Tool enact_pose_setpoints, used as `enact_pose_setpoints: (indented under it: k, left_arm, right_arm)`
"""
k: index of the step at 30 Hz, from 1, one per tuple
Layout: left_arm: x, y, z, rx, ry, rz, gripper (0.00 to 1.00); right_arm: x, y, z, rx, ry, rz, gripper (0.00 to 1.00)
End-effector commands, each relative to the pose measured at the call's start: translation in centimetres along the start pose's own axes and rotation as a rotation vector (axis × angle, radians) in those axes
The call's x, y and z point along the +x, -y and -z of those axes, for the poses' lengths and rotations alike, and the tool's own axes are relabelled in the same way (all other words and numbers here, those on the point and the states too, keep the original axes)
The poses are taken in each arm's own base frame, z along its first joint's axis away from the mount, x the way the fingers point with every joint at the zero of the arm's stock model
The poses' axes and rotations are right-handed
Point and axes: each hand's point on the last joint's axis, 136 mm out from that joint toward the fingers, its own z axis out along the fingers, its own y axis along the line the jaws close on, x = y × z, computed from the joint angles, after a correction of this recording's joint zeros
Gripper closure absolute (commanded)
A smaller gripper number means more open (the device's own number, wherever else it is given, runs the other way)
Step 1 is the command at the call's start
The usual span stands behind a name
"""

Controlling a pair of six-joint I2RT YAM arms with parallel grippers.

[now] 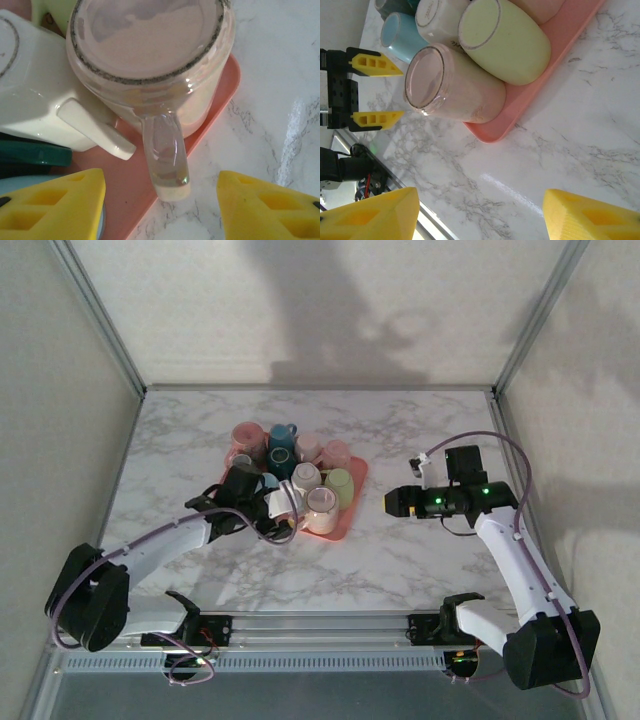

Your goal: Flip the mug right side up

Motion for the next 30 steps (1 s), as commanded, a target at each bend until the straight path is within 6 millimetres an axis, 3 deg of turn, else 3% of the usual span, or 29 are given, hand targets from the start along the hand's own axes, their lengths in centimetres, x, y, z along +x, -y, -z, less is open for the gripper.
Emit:
enact_pose_setpoints:
  k: [1,26,30]
  left_arm:
    - [-1.7,-0.6,-0.1,-0.011,0.025,-0.007,0.39]
    - [-0.7,-0.7,-3.3,0.008,-0.055,0.044,0.58]
    - [-0.7,-0.7,-3.6,0.016,-0.063,0.044,0.66]
  right_arm:
    - [0.7,0.0,-0.4,-0.013,-0.019,-0.02,0.34]
    - [1.3,0.1,-1.0,-0.032,-0.032,-0.037,0.34]
    - [1.4,0.2,-1.1,-0.031,-0.037,-0.037,0.34]
